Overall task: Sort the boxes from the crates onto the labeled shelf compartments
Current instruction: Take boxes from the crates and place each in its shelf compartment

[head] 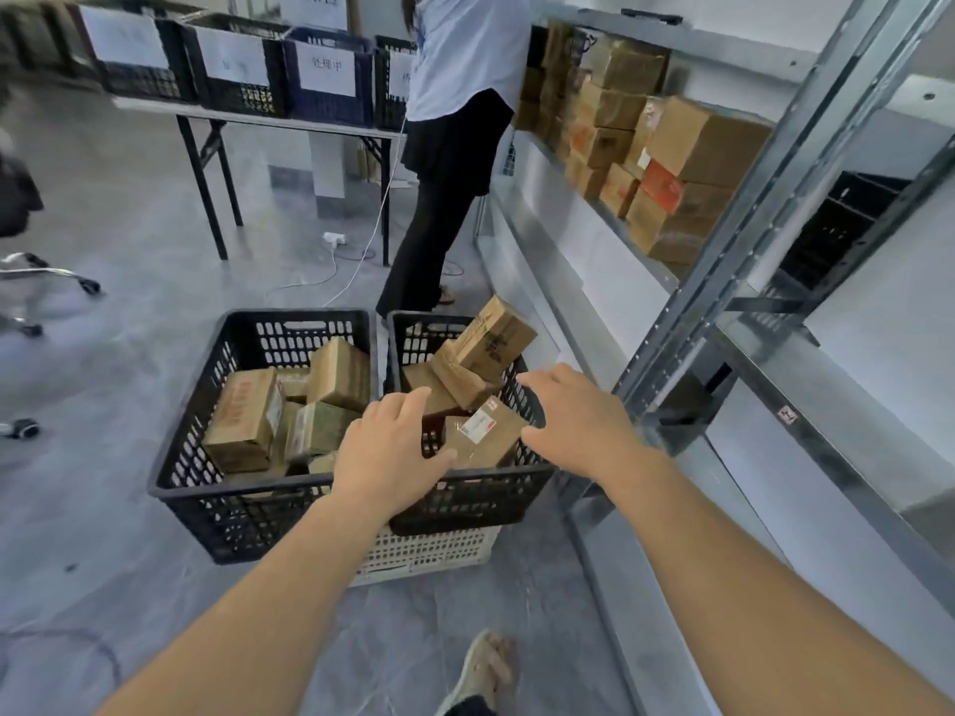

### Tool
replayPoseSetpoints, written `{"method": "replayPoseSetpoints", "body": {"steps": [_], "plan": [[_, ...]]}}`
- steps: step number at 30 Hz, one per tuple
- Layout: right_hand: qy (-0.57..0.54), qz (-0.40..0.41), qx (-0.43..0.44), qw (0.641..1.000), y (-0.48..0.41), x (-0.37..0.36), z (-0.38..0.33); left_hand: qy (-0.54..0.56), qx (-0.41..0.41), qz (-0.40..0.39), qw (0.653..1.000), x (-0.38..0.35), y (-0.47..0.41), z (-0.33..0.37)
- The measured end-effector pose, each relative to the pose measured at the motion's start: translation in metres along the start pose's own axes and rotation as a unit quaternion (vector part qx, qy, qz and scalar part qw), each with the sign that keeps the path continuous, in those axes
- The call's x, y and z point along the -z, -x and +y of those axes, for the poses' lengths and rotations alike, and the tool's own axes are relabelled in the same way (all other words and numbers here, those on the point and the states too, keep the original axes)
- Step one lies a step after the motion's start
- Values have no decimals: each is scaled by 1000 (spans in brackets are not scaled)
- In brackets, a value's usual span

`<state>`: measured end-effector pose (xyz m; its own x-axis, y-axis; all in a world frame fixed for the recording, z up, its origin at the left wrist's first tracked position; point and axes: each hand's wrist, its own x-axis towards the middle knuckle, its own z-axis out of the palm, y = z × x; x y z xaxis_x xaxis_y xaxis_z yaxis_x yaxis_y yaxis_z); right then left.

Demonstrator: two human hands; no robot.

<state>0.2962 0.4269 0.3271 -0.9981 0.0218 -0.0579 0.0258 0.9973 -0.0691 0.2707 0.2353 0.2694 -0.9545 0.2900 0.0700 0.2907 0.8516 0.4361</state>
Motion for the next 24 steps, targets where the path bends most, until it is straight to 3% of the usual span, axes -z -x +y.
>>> {"method": "replayPoseSetpoints", "body": {"steps": [8, 17, 24], "plan": [[-28, -29, 23, 999, -117, -28, 33, -17, 18, -24, 999, -32, -102, -16], [-74, -124, -7, 990, -243, -87, 106, -45, 37, -142, 988, -108, -234, -17], [-123, -198, -41, 972, -282, -150, 152, -57, 72, -228, 969, -174, -276, -24]]}}
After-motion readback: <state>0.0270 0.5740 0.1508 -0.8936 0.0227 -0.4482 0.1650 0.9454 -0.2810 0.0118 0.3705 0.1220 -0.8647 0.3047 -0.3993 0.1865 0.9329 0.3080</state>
